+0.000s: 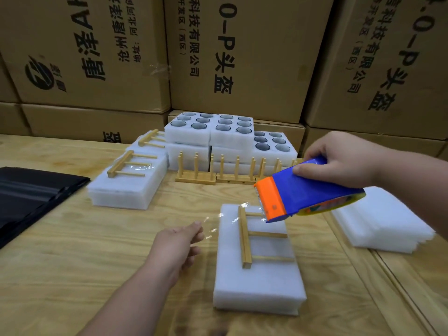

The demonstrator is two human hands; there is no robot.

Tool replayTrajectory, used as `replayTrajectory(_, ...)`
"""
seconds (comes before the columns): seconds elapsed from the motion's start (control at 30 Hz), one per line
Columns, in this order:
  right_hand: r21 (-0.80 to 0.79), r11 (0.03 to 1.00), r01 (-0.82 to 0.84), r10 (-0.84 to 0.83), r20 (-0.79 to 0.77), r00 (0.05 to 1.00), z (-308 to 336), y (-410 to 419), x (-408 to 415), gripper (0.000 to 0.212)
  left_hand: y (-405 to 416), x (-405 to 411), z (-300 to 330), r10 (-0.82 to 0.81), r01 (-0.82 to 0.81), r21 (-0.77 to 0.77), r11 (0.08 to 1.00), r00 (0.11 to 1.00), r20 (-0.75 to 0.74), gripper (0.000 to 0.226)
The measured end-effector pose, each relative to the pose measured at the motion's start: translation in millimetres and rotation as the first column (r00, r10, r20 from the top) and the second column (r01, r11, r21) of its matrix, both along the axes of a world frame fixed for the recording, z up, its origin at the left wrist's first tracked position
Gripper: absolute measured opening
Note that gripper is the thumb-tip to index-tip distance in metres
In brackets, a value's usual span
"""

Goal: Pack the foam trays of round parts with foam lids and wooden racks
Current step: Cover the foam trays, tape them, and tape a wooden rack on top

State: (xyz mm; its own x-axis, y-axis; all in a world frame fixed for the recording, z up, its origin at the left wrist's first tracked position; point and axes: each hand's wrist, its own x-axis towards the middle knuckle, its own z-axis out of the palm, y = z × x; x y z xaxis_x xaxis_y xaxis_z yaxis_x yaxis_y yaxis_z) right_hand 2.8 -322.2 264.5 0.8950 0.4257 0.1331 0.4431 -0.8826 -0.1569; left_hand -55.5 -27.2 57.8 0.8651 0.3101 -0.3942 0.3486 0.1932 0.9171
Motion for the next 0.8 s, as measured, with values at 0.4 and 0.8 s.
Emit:
replayTrajectory(0.4,-0.151,0.988,-0.029,0.026,-0.024,0.999,13,22,3,0.057,-24,1,-17,-0.019,0.034,0.183,0.983,0.997,-0.079,0.034)
replayTrajectory(0.8,-0.179,0.984,-0.001,-0.008,-0.051,0.999,7,20,1,0.056,-31,-2,-16,-0.120,0.147,0.502,0.852,0.989,-0.086,0.048)
